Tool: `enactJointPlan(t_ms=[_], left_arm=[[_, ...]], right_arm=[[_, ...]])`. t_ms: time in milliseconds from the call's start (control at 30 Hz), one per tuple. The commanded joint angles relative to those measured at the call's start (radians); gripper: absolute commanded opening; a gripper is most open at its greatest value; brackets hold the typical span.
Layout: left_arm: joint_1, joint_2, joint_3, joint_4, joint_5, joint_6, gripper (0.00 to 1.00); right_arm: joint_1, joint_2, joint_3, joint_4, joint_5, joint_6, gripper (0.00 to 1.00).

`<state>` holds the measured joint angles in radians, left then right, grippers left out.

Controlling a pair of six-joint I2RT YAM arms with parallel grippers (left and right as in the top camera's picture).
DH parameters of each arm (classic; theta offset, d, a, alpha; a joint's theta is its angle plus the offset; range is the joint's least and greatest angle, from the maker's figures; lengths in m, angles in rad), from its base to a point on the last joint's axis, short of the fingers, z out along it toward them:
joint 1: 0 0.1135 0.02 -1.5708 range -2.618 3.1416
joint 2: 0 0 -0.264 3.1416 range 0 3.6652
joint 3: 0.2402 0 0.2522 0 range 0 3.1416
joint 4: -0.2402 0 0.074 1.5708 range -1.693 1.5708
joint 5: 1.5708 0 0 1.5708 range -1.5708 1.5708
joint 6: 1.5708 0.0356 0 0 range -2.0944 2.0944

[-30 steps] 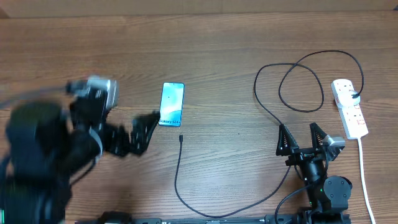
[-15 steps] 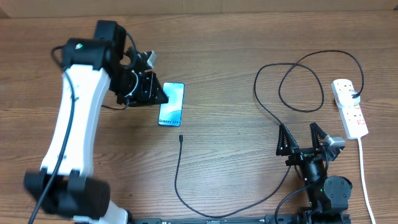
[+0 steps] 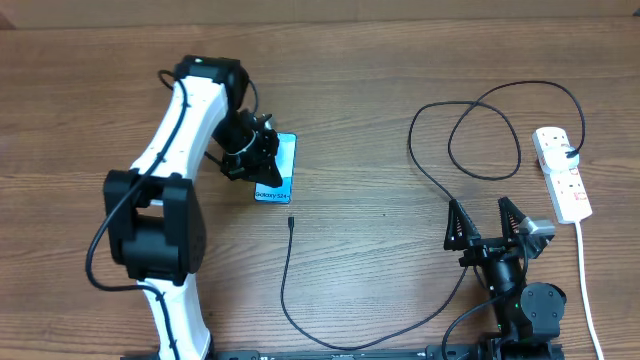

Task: Plug charger to phone and switch on socket
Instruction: 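Raise the left arm and move the left gripper over the phone, then lower the open left gripper around the phone's top edge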

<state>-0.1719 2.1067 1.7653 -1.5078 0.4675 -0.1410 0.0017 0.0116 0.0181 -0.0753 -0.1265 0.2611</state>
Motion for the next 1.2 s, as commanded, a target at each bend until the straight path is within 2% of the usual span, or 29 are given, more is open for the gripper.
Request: enactJointPlan(t_ms=[0,67,167,467,567,767,1167], left_arm=[[-0.032,0.045,0.017,0.023,-0.169,-0.129,0.27],[-0.04,0.053,0.017,0.047,-0.204,-0.129,0.46],[-0.048,0.062,0.017,0.098,-0.248,-0.129,1.0],[-0.058,0.064,0.008,0.242,-0.299,-0.132,1.0],[-0.06,0.064,0.008,0.28,-0.32,-0.167,1.0],[-0.063,0.064,0.006,0.29,-0.378,-0.208,1.0],[-0.102,0.064,-0.106,0.457,-0.4,-0.208,1.0]], right_arm=[[0.004,-0.008,-0.01,0.003,0.002,0.0,1.0],[0.004,-0.008,-0.01,0.003,0.002,0.0,1.0],[0.004,-0.008,-0.01,0.003,0.002,0.0,1.0],[0.004,-0.008,-0.01,0.003,0.002,0.0,1.0],[0.004,-0.008,-0.01,0.003,0.001,0.0,1.0],[0.004,-0.008,-0.01,0.003,0.002,0.0,1.0],[0.004,-0.008,-0.01,0.003,0.001,0.0,1.0]])
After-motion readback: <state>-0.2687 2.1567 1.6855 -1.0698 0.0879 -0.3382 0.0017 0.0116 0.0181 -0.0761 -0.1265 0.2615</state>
